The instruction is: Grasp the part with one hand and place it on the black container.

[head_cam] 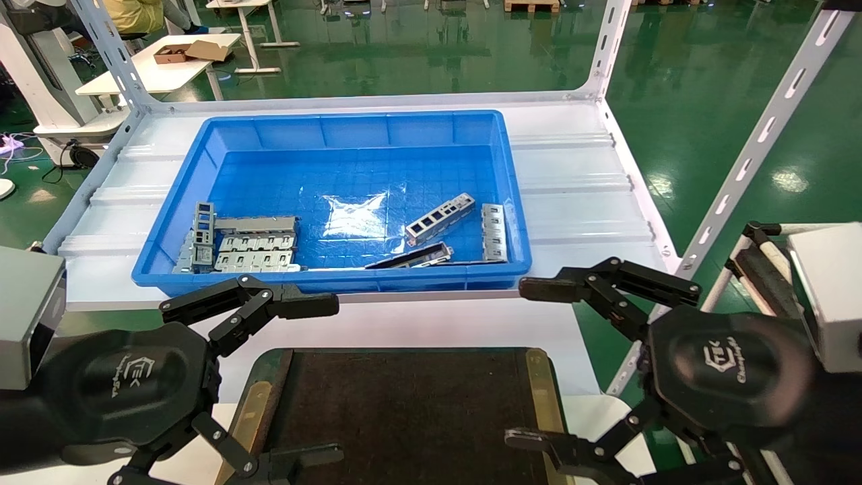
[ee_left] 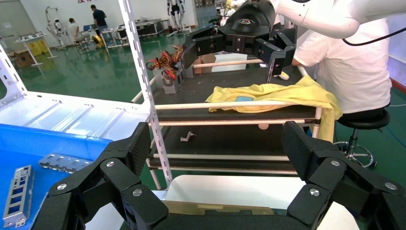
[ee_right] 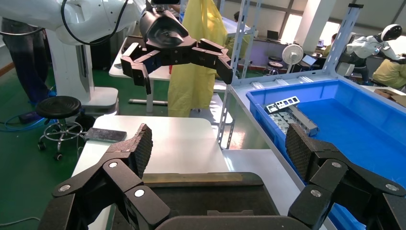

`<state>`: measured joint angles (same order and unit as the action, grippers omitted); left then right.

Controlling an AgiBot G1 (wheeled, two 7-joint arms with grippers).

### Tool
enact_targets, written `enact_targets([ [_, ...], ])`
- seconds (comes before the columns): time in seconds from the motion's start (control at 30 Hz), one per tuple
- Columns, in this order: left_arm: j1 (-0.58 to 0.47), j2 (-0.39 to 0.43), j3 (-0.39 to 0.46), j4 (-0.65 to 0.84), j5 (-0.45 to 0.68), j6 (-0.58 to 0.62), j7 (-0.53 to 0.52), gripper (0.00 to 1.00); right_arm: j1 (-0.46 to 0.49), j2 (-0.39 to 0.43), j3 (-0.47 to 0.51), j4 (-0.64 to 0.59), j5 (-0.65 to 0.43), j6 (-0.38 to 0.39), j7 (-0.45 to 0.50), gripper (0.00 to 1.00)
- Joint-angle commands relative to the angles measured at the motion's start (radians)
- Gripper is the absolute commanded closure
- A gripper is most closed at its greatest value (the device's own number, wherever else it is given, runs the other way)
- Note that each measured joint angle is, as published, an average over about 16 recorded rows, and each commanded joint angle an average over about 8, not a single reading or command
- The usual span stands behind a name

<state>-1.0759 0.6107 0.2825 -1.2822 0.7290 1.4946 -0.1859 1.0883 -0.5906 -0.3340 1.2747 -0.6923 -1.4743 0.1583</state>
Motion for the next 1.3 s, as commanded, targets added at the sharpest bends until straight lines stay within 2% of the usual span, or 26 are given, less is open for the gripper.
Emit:
enact_targets([
  [0.03, 0.0, 0.0, 0.0, 0.0, 0.0, 0.0, 0.0, 0.0, 0.0, 0.0, -0.001, 0.0, 0.001, 0.0, -0.001, 0.0],
  [1.3, -0.001, 0.0, 0.001, 0.003, 0.001, -0.008, 0.002, 0.0, -0.014, -0.022, 0.058, 0.009, -0.04, -0.023, 0.031, 0.0],
])
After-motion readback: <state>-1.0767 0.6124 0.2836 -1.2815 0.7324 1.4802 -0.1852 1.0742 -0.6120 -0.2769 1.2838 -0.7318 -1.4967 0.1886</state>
